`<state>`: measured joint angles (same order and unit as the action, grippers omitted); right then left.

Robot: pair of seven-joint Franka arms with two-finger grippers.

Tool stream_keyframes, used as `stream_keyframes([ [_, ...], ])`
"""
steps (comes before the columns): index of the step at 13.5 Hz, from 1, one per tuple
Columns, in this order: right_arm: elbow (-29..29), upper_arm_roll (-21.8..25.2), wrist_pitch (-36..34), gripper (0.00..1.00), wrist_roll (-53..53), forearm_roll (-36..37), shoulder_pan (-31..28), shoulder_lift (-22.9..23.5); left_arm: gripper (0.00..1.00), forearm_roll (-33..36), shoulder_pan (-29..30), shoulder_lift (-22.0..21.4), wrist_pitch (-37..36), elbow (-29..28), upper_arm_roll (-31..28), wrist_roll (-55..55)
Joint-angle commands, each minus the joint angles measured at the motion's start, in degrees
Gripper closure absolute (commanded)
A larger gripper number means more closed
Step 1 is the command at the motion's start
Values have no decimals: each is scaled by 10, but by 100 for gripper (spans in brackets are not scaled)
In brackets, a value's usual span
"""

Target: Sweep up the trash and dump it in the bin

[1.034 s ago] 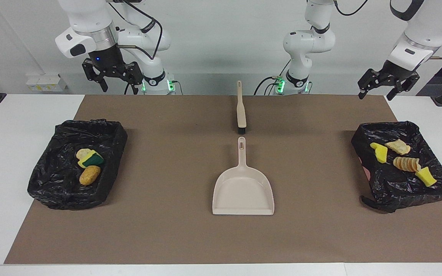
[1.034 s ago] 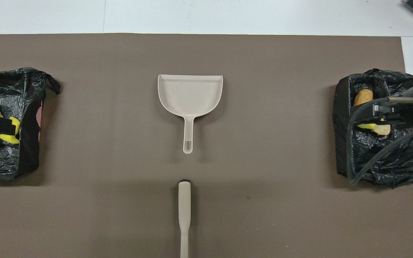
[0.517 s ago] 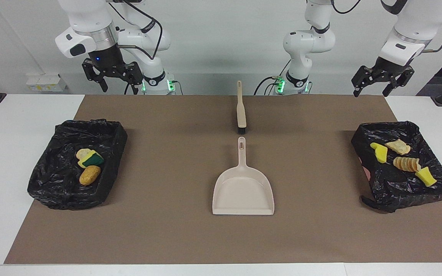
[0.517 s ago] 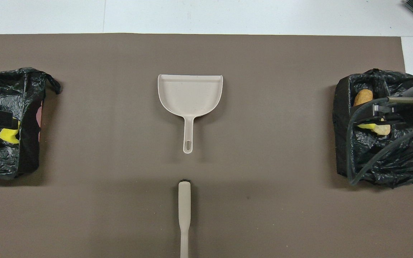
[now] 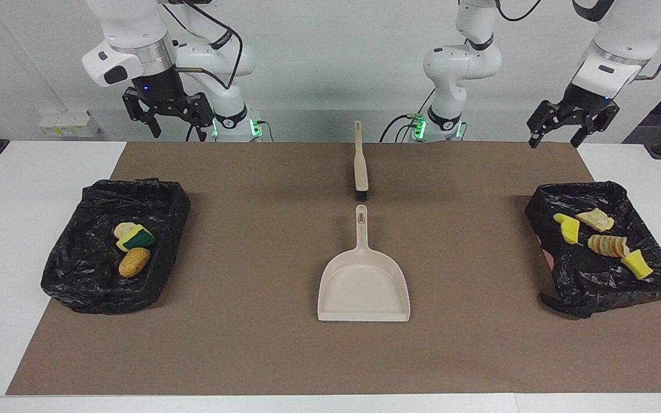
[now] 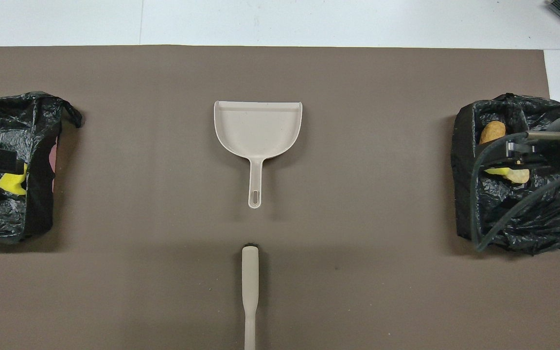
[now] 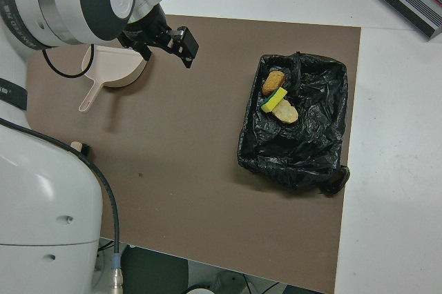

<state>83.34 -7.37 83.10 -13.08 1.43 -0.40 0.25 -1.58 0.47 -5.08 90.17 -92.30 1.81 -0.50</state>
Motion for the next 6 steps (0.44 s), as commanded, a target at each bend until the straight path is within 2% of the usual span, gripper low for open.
stream_keyframes([
  [1,9,-3,6,0,7,-7,-8,-6,0,-4,4,-7,9,-9,0,-6],
  [6,10,-3,8,0,7,-7,-9,-6,0,-4,3,-9,6,-10,0,-6],
])
